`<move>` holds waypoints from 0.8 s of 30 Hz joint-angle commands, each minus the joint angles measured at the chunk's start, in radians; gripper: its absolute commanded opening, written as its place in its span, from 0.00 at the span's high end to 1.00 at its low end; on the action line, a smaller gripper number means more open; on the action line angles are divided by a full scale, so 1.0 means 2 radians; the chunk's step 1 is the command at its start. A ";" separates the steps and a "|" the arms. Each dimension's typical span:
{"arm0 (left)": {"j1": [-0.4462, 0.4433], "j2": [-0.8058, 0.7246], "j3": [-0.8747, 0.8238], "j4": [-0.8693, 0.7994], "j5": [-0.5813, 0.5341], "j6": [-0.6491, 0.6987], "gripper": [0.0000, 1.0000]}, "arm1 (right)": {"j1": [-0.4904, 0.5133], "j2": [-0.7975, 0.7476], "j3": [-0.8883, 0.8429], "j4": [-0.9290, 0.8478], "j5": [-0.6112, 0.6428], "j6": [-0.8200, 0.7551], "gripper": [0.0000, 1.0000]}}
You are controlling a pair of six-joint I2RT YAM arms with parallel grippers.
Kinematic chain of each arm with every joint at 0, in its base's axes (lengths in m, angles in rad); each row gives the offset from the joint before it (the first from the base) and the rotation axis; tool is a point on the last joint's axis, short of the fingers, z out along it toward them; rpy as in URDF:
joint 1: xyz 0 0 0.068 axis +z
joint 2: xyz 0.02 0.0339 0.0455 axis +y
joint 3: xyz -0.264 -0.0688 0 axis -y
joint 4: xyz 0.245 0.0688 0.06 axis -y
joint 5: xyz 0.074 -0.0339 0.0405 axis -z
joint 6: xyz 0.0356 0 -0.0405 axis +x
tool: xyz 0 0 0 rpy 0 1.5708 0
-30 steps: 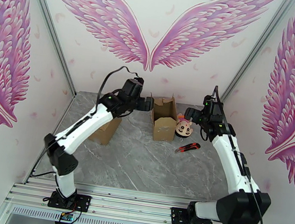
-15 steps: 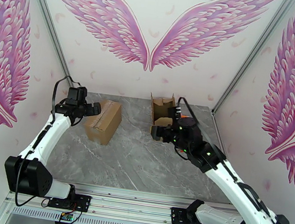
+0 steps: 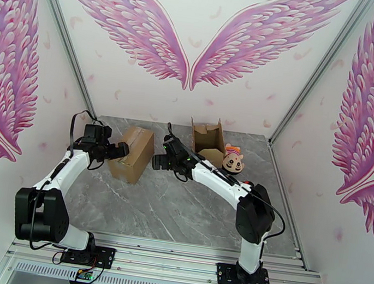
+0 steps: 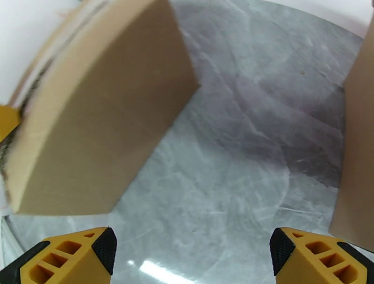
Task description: Unpack the express box
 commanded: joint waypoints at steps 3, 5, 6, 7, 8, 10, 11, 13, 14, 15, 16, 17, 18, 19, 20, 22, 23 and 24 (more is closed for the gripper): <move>-0.036 -0.012 -0.031 0.033 0.058 -0.045 0.05 | -0.033 0.017 0.010 -0.020 0.097 0.013 0.07; -0.059 -0.027 -0.044 0.048 0.060 -0.066 0.05 | -0.047 0.013 -0.004 -0.015 0.109 0.006 0.06; -0.072 -0.036 -0.051 0.058 0.059 -0.078 0.05 | -0.056 0.012 -0.009 -0.012 0.111 0.001 0.06; -0.084 -0.043 -0.060 0.067 0.057 -0.090 0.04 | -0.063 0.011 -0.012 -0.008 0.110 -0.005 0.06; -0.098 -0.051 -0.069 0.079 0.052 -0.107 0.03 | -0.072 0.012 -0.016 -0.005 0.112 -0.010 0.06; -0.126 -0.061 -0.087 0.104 0.045 -0.136 0.03 | -0.083 0.012 -0.017 0.003 0.105 -0.026 0.05; -0.141 -0.064 -0.097 0.119 0.041 -0.154 0.03 | -0.089 0.013 -0.016 0.007 0.099 -0.034 0.04; -0.170 -0.066 -0.106 0.136 0.032 -0.175 0.02 | -0.097 0.014 -0.006 0.008 0.082 -0.048 0.02; -0.182 -0.068 -0.104 0.130 0.020 -0.178 0.02 | -0.099 0.014 0.000 0.009 0.066 -0.055 0.02; -0.190 -0.072 -0.100 0.119 0.004 -0.177 0.02 | -0.099 0.011 0.004 0.012 0.052 -0.061 0.01; -0.193 -0.079 -0.097 0.110 -0.013 -0.174 0.01 | -0.099 0.006 0.004 0.014 0.041 -0.064 0.01; -0.194 -0.091 -0.092 0.099 -0.032 -0.168 0.01 | -0.099 0.000 0.002 0.019 0.021 -0.066 0.01; -0.192 -0.104 -0.086 0.087 -0.051 -0.158 0.01 | -0.097 -0.008 -0.003 0.026 -0.001 -0.072 0.01; -0.192 -0.116 -0.074 0.073 -0.072 -0.142 0.01 | -0.094 -0.017 -0.010 0.034 -0.019 -0.078 0.01; -0.190 -0.122 -0.061 0.059 -0.086 -0.125 0.01 | -0.091 -0.025 -0.015 0.038 -0.030 -0.081 0.01; -0.182 -0.127 -0.022 0.027 -0.113 -0.078 0.01 | -0.083 -0.042 -0.022 0.036 -0.040 -0.088 0.01; -0.176 -0.124 -0.004 0.017 -0.122 -0.061 0.01 | -0.079 -0.049 -0.027 0.033 -0.040 -0.091 0.01; -0.166 -0.116 0.017 0.007 -0.124 -0.042 0.01 | -0.076 -0.058 -0.033 0.031 -0.043 -0.089 0.01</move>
